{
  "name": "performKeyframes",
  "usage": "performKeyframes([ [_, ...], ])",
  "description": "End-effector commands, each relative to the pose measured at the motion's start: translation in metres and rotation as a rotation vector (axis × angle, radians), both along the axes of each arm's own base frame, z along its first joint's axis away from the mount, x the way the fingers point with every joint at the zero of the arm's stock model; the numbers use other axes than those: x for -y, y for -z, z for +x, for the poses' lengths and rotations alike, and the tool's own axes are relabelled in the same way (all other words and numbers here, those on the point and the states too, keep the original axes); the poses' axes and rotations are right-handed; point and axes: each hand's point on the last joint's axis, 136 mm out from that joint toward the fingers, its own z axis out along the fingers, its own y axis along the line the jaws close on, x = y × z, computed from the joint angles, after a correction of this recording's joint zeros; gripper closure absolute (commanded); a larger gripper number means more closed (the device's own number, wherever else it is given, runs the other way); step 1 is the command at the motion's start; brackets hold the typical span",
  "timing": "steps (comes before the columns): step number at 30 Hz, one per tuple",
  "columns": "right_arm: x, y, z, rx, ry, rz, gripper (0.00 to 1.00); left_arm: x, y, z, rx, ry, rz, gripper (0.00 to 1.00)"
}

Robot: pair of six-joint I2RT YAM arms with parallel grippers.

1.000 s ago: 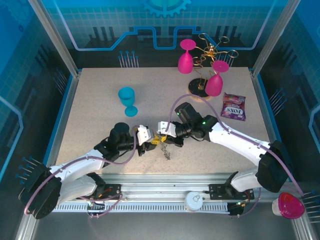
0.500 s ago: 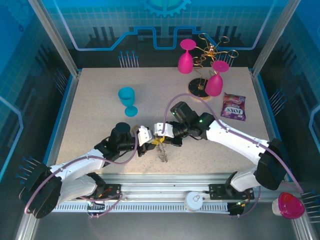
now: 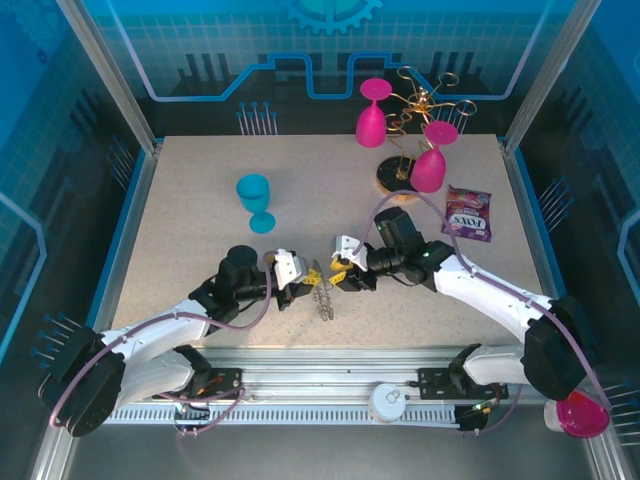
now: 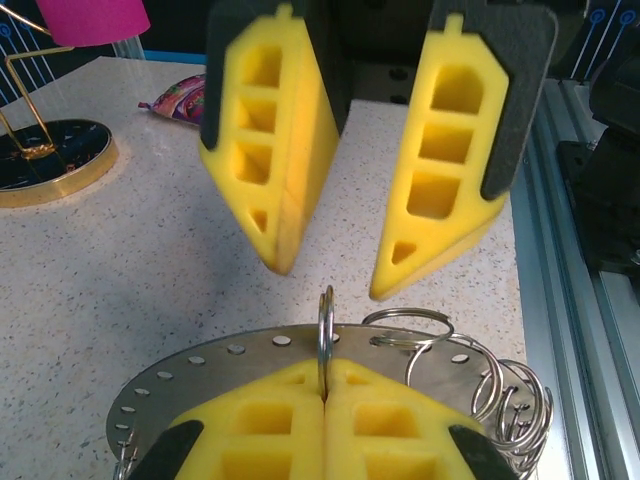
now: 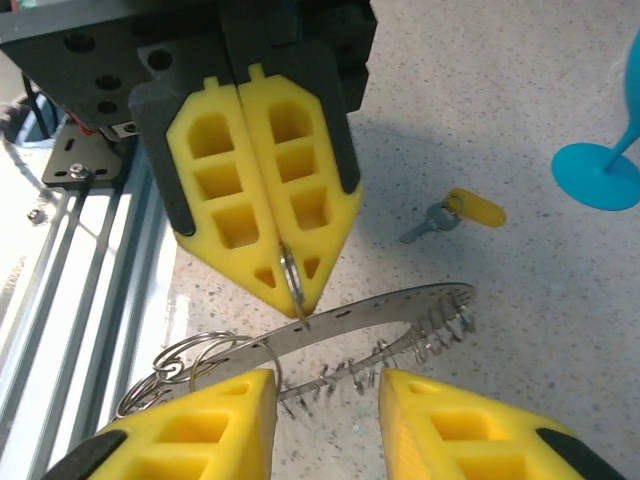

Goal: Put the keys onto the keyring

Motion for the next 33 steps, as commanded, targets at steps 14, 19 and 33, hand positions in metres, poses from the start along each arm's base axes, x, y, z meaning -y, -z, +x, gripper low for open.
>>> performKeyframes([
  [14, -0.017, -0.016, 0.000, -0.021, -0.048, 0.155, 0.83, 0.005, -0.011, -0.001, 0.014, 0.030, -0.078, 1.00],
  [19, -0.017, -0.009, 0.001, -0.037, -0.046, 0.144, 0.80, 0.007, -0.014, -0.001, 0.018, 0.034, -0.099, 1.00],
  [33, -0.013, -0.008, -0.002, -0.008, -0.051, 0.057, 1.00, -0.001, -0.008, 0.007, 0.010, -0.036, -0.037, 0.81],
])
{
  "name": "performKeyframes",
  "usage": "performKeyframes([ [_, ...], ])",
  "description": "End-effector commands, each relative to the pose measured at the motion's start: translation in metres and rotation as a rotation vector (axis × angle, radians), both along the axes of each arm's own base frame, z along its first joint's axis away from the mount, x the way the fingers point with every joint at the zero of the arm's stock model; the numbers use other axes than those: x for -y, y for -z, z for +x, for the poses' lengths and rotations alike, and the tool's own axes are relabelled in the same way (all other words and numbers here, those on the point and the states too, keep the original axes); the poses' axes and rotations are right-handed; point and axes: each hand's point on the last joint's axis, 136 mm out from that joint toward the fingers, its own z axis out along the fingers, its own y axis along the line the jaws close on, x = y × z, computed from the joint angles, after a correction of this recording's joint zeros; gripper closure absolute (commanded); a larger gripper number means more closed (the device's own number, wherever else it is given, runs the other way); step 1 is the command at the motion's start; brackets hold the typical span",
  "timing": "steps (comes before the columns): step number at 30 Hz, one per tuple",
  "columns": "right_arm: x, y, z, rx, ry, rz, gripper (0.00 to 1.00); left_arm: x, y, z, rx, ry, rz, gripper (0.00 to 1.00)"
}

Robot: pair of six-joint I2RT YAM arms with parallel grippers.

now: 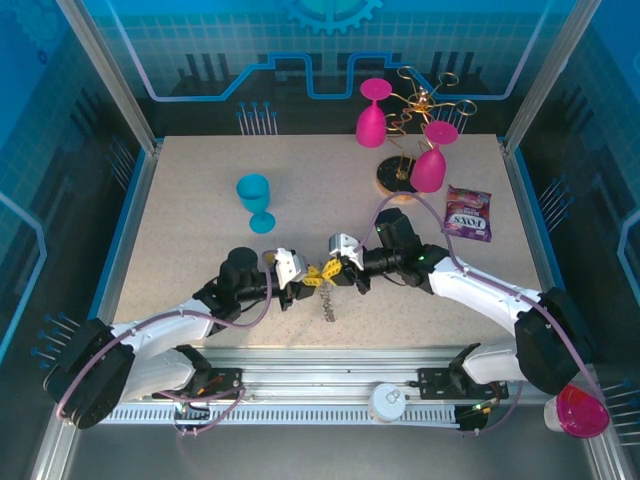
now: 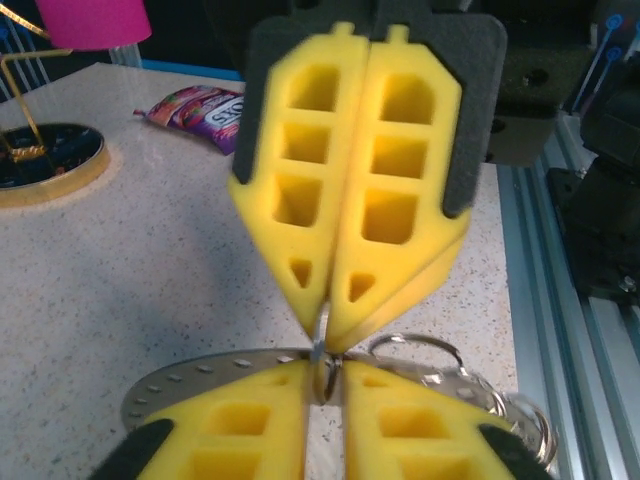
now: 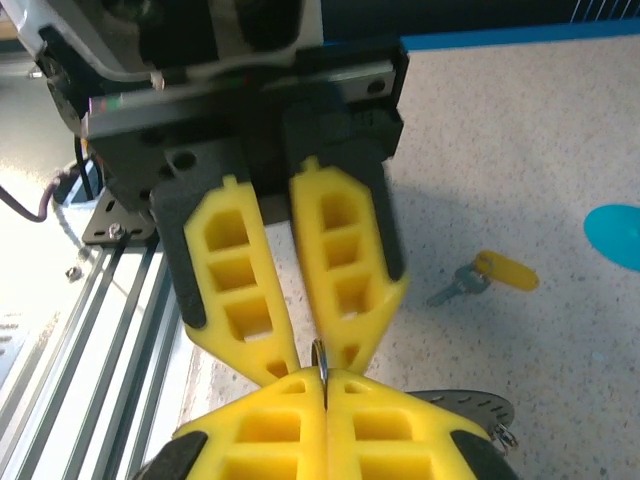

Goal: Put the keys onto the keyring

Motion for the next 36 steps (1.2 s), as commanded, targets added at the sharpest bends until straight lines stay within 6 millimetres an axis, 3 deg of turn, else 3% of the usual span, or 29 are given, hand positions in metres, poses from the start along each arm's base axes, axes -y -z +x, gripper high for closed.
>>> performKeyframes([
  [1, 0.004, 0.001, -0.003, 0.036, -0.018, -0.093, 1.00, -0.005, -0.009, 0.004, 0.041, -0.023, 0.033, 0.81],
  [6, 0.005, 0.010, -0.006, 0.070, -0.046, -0.258, 1.00, -0.007, -0.008, 0.000, 0.027, -0.015, 0.066, 0.81],
  [11, -0.003, 0.004, -0.008, 0.099, -0.067, -0.298, 1.00, -0.004, -0.008, 0.001, 0.023, 0.005, 0.067, 0.82],
  [18, -0.009, 0.009, -0.013, 0.129, -0.118, -0.386, 1.00, 0.001, -0.013, 0.002, 0.034, 0.027, 0.056, 0.94],
  [21, -0.013, 0.002, -0.012, 0.132, -0.108, -0.351, 1.00, 0.002, -0.016, 0.000, 0.040, 0.037, 0.047, 1.00],
  [23, -0.012, -0.008, -0.006, 0.133, -0.064, -0.283, 0.82, 0.002, -0.016, 0.000, 0.044, 0.037, 0.043, 1.00],
  [25, -0.007, -0.020, 0.002, 0.118, -0.006, -0.185, 0.74, 0.001, -0.015, -0.001, 0.046, 0.034, 0.031, 1.00],
  [29, 0.001, -0.034, 0.006, 0.091, 0.050, -0.020, 0.73, 0.000, -0.020, -0.003, 0.066, 0.026, -0.035, 1.00],
  [30, 0.003, -0.023, 0.003, 0.071, 0.055, -0.017, 0.73, 0.000, -0.022, -0.003, 0.070, 0.024, -0.057, 1.00],
  [36, 0.004, -0.006, 0.004, 0.045, 0.071, 0.000, 0.73, 0.001, -0.021, -0.006, 0.056, 0.035, -0.092, 1.00],
])
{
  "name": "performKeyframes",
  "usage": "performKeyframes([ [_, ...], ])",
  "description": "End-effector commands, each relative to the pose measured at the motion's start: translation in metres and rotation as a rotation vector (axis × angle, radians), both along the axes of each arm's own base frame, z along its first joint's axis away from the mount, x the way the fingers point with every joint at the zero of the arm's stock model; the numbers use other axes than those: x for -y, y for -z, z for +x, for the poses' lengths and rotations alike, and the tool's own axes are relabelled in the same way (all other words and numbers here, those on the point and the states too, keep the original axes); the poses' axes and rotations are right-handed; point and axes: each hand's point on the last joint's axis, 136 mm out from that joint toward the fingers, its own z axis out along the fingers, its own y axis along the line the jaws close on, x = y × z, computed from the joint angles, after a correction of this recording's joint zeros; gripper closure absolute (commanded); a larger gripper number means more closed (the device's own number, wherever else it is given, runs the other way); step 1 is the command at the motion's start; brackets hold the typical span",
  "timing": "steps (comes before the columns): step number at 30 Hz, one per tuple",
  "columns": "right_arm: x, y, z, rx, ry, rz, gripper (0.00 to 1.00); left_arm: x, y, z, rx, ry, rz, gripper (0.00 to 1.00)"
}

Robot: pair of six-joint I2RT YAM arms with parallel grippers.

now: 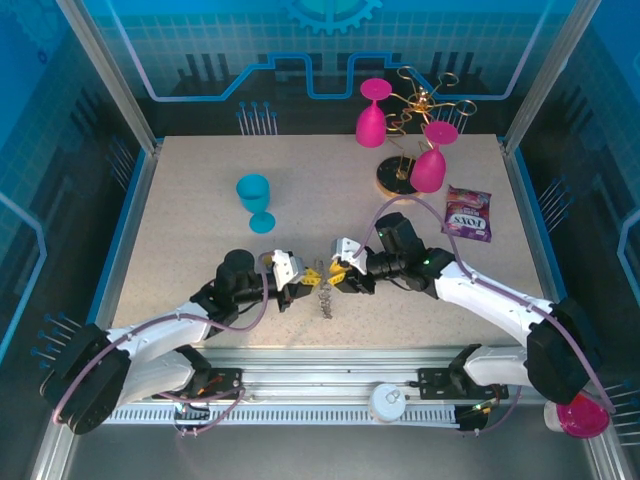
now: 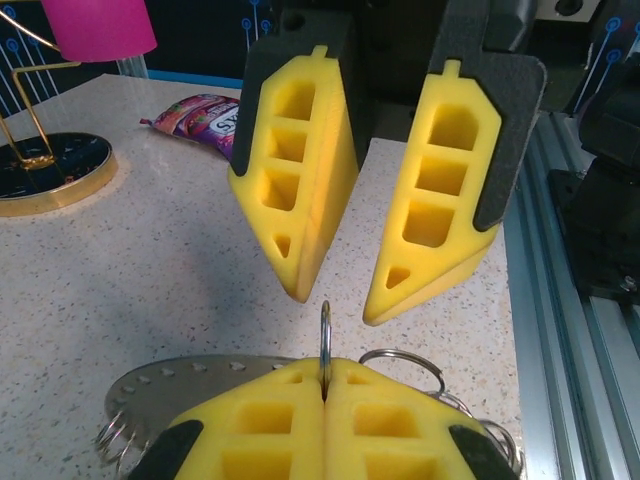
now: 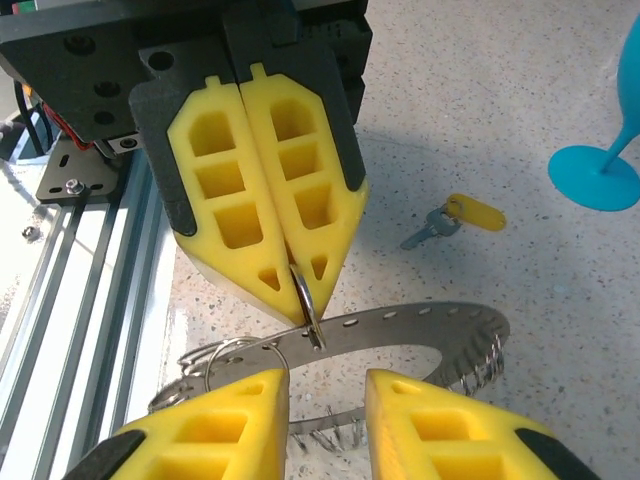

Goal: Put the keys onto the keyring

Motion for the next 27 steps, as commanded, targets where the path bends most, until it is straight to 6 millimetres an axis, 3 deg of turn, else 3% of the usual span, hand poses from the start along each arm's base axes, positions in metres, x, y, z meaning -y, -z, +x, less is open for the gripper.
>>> performKeyframes([
  [1, -0.009, -0.013, 0.004, 0.008, -0.012, 0.088, 0.73, 0.004, -0.016, -0.004, 0.033, 0.036, -0.071, 1.00],
  [9, -0.017, -0.012, 0.003, -0.025, -0.043, 0.128, 0.79, 0.005, -0.018, -0.005, 0.040, 0.046, -0.081, 1.00],
  [13, -0.019, -0.014, 0.002, -0.034, -0.059, 0.138, 1.00, 0.006, -0.020, -0.004, 0.037, 0.047, -0.096, 1.00],
  [15, -0.018, -0.015, 0.001, -0.034, -0.061, 0.128, 1.00, 0.005, -0.019, -0.001, 0.037, 0.030, -0.094, 0.98],
  [16, -0.017, -0.015, 0.001, -0.029, -0.062, 0.116, 1.00, 0.003, -0.019, 0.002, 0.034, 0.007, -0.090, 0.90],
  [19, -0.012, -0.014, 0.000, -0.011, -0.060, 0.051, 1.00, 0.000, -0.013, 0.007, 0.024, -0.023, -0.039, 0.80],
  [27, 0.000, 0.005, -0.006, 0.040, -0.104, -0.239, 1.00, -0.002, -0.005, 0.002, -0.040, -0.001, 0.076, 0.80],
])
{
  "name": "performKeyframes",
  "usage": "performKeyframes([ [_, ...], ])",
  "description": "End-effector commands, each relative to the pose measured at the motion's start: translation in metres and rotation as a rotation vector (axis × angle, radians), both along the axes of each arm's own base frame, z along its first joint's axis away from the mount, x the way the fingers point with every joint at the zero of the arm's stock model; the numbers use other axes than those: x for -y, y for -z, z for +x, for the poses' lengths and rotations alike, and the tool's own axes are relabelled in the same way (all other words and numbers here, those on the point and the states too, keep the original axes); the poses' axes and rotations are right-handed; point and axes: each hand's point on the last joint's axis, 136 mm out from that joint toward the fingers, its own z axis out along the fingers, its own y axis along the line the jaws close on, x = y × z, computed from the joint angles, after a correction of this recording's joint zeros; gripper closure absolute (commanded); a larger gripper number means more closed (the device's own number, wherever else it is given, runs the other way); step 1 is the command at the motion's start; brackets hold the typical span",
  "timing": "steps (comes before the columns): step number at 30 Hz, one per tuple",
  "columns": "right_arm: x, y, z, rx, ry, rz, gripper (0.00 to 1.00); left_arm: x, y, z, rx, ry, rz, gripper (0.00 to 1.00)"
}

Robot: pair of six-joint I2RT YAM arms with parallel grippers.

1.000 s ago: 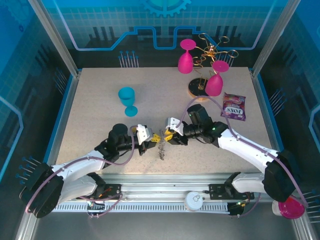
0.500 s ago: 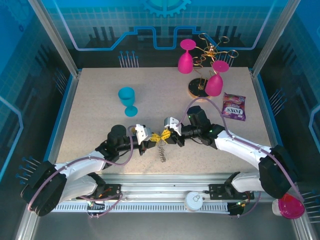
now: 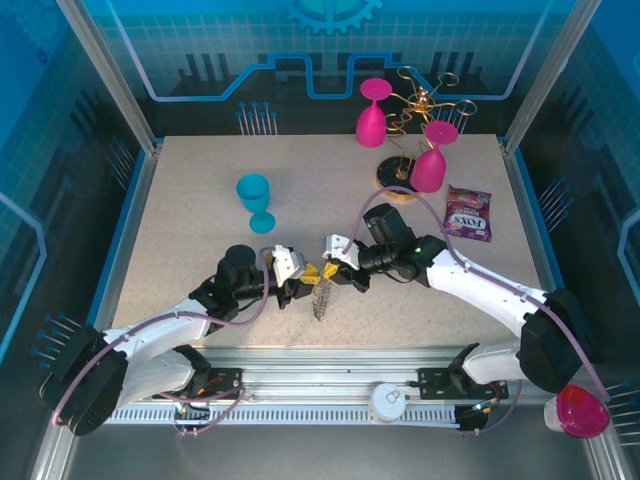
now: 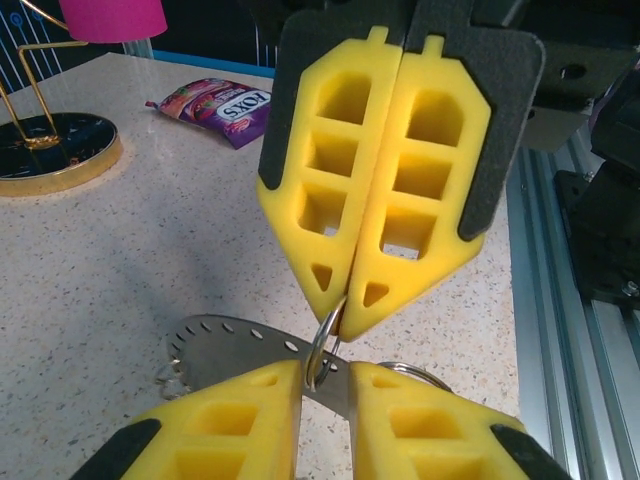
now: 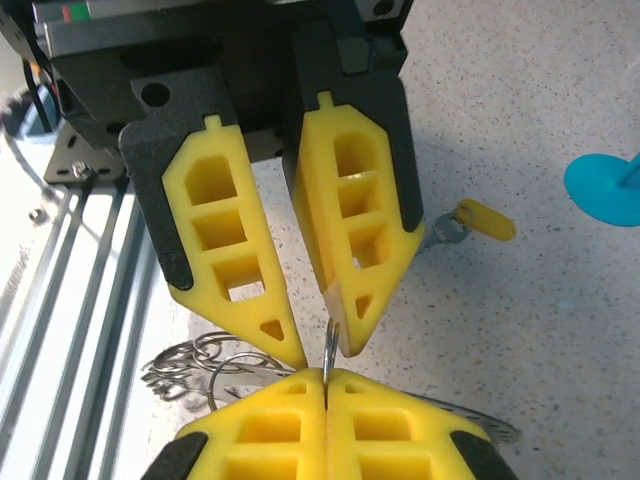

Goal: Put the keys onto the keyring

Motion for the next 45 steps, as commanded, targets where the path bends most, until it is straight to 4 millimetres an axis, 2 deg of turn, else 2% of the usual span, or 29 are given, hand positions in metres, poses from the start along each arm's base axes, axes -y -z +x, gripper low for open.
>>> performKeyframes([
  [1, 0.012, 0.016, -0.008, 0.017, -0.038, -0.152, 1.00, -0.001, 0.000, -0.003, -0.003, 0.019, 0.050, 0.80],
  [15, -0.008, 0.000, -0.012, 0.065, -0.134, -0.191, 1.00, 0.007, -0.003, -0.004, 0.000, 0.073, 0.042, 0.83],
  [24, -0.010, -0.004, -0.011, 0.056, -0.101, -0.156, 1.00, 0.009, -0.007, -0.007, 0.021, 0.089, 0.018, 1.00],
  [27, -0.004, -0.018, -0.003, 0.038, -0.032, -0.030, 0.77, 0.008, -0.008, -0.008, 0.031, 0.088, 0.002, 1.00],
  [28, -0.002, -0.022, -0.002, 0.024, -0.012, 0.024, 0.75, 0.008, -0.010, -0.009, 0.037, 0.088, -0.009, 1.00],
  [31, 0.005, -0.029, -0.001, -0.004, 0.025, 0.146, 0.74, 0.008, -0.012, -0.011, 0.046, 0.092, -0.034, 1.00],
  [34, 0.008, -0.023, -0.002, -0.038, 0.050, 0.217, 0.74, 0.008, -0.016, -0.012, 0.061, 0.093, -0.065, 1.00],
  [45, -0.002, -0.012, -0.001, -0.091, 0.027, 0.265, 0.75, 0.011, -0.020, -0.013, 0.062, 0.100, -0.130, 1.00],
])
